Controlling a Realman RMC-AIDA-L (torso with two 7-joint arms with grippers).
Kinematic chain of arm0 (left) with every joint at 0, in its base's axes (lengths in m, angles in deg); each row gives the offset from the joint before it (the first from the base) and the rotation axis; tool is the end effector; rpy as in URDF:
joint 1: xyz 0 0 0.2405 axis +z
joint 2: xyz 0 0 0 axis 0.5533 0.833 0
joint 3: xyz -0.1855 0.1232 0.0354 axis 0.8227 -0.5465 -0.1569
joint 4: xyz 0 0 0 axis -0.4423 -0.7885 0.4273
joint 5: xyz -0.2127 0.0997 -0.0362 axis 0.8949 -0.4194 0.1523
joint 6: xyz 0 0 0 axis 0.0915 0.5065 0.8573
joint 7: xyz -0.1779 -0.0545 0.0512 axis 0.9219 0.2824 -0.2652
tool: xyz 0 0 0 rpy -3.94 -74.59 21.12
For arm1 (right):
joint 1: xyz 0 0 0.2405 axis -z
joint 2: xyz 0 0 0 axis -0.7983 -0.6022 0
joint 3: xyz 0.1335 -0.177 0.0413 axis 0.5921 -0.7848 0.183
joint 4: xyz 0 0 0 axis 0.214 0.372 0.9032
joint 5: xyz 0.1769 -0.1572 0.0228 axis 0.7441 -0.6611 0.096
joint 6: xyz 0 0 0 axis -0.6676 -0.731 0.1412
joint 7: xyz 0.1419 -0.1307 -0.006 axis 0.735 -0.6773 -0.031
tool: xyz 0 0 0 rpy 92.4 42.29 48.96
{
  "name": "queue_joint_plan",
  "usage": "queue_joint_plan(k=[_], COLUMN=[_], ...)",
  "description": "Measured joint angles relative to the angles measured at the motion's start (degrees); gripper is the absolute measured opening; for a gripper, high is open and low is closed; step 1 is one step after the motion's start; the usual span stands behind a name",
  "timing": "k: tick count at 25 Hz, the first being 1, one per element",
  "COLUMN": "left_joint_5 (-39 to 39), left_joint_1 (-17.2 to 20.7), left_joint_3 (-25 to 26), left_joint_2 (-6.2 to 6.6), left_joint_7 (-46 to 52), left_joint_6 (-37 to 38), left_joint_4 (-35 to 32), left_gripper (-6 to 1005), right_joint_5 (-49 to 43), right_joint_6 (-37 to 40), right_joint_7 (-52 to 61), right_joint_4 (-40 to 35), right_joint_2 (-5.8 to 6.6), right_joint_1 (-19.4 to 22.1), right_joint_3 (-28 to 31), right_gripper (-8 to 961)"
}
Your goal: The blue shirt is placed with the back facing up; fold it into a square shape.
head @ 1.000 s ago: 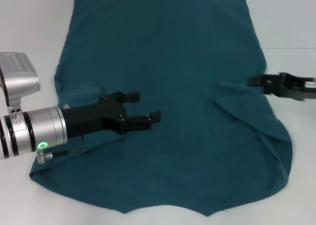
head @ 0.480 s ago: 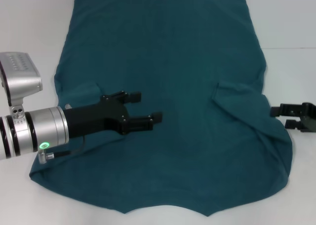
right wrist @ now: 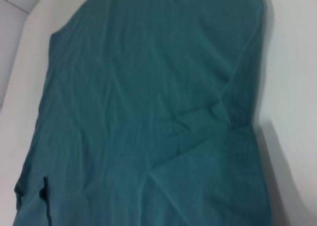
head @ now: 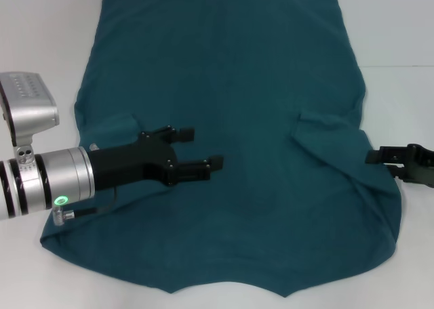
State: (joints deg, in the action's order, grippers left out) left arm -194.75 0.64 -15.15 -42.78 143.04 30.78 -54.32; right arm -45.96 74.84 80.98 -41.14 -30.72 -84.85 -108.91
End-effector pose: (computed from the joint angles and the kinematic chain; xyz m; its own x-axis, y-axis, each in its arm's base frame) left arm -0.2107 0.3802 -0.0607 0.7239 0.3555 0.5913 0.5405 -0.8248 -0.1660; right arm 0.3293 0.3990 0.0075 -0.0014 -0.8454 -0.5342 -1.0000 -0.0009 0.0041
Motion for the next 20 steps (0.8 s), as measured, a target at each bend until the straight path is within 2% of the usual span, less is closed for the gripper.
queue_joint_plan(k=[1, 6, 11, 20], left_joint_5=[-0.01, -0.02, -0.02, 0.23], left_joint_1=[0.01, 0.03, -0.01, 0.0], left_joint_3=[0.01, 0.06, 0.02, 0.18], left_joint_2=[0.0, 0.0, 0.0, 0.0], left_joint_7=[-0.05, -0.07, -0.01, 0.01], left_joint_6=[0.0, 0.0, 0.01, 0.01], left_joint_4=[0.0, 0.0, 0.0, 0.0], left_gripper=[949, 950, 950, 948], right_joint_5=[0.02, 0.05, 0.08, 0.1], right_joint_6=[-0.3, -0.33, -0.01, 2.23], right_joint_7=[-1.8, -4.46, -4.75, -8.41], right_joint_4=[0.0, -0.2, -0.61, -0.69], right_joint_2=[-0.52, -1.6, -1.77, -2.0], right_joint_1=[-0.1, -0.41, -0.12, 0.17], right_joint_3=[0.51, 0.76, 1.48, 4.33], right_gripper=[659, 547, 436, 84])
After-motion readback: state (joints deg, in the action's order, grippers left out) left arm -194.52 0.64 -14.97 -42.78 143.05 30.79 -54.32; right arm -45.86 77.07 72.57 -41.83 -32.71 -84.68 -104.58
